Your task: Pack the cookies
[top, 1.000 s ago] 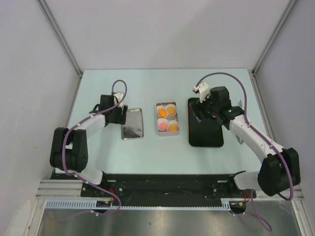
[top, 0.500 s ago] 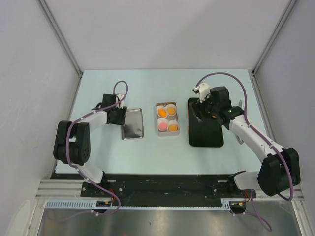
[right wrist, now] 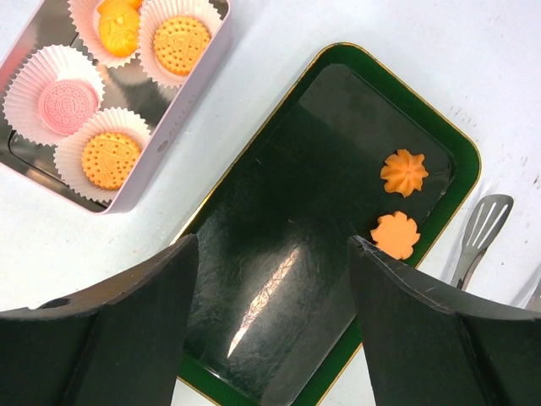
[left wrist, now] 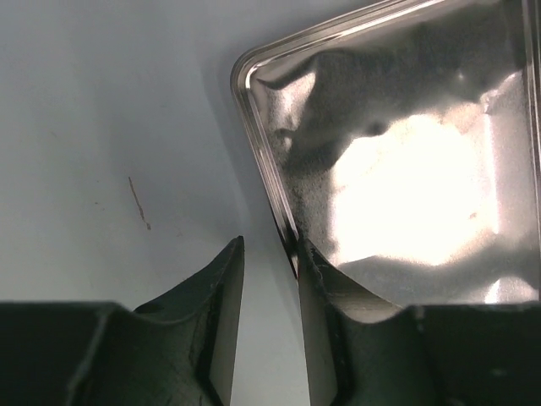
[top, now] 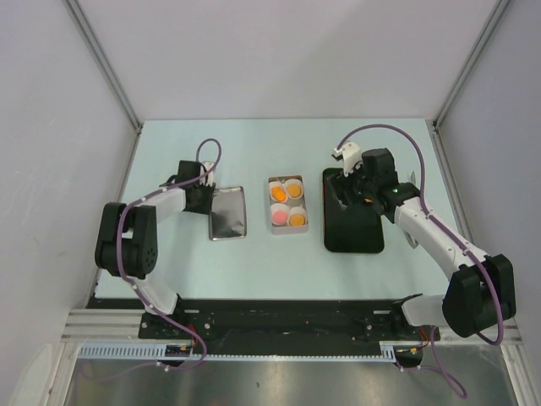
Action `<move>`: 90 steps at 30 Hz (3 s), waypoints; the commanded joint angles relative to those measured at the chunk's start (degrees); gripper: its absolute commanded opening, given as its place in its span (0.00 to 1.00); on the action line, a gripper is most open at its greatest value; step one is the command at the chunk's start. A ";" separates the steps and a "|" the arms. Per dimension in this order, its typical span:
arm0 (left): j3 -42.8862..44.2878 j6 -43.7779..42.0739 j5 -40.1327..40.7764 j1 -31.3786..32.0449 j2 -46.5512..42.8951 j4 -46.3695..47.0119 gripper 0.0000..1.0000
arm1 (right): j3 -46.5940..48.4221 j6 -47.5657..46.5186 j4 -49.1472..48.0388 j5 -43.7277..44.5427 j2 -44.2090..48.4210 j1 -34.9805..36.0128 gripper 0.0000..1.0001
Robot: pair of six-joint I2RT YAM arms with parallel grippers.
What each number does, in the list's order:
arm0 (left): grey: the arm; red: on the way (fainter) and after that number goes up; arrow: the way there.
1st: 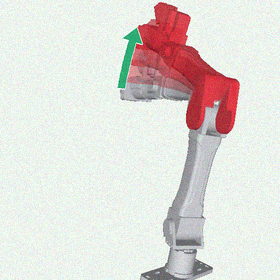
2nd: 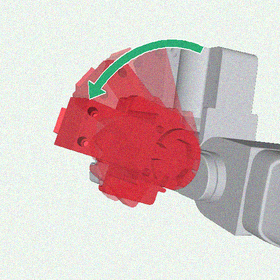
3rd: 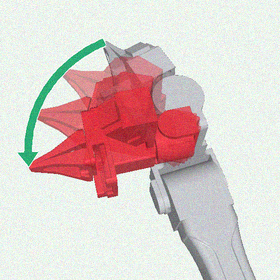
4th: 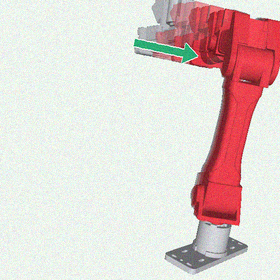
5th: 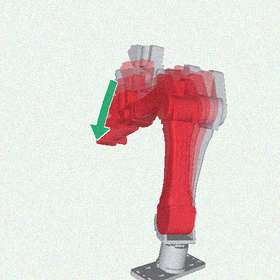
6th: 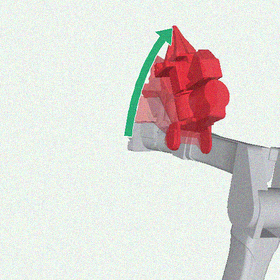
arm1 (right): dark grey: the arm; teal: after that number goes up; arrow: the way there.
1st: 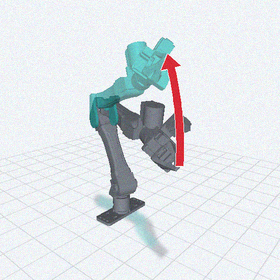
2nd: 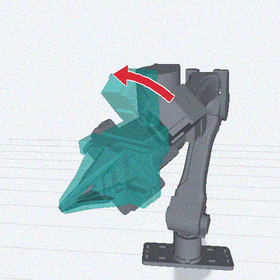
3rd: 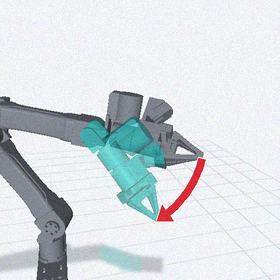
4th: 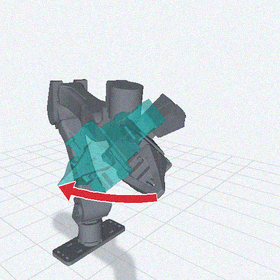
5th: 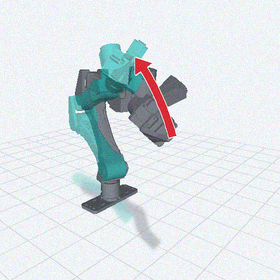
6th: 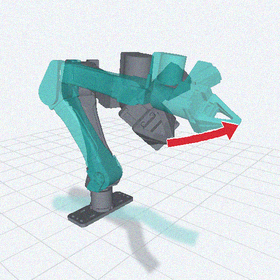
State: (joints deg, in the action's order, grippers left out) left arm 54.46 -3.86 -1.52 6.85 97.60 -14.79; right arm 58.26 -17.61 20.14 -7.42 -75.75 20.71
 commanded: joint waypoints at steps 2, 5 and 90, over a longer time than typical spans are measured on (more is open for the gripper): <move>2.14 0.61 -0.33 0.18 1.19 -1.03 0.34 | 1.07 0.55 -0.81 -0.93 -0.02 -0.40 0.74; 2.32 0.52 -1.20 0.18 2.06 -1.21 0.30 | 1.07 0.55 -0.81 -1.10 0.07 -0.41 0.73; -3.13 17.92 -14.83 13.80 -35.55 19.18 0.00 | 11.52 26.93 -34.73 -28.97 -15.66 14.71 0.26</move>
State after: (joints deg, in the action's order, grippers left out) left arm 51.37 12.60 -16.10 20.14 64.31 0.25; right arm 66.46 11.75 -14.70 -36.29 -92.25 35.16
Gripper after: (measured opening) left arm 0.005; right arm 0.352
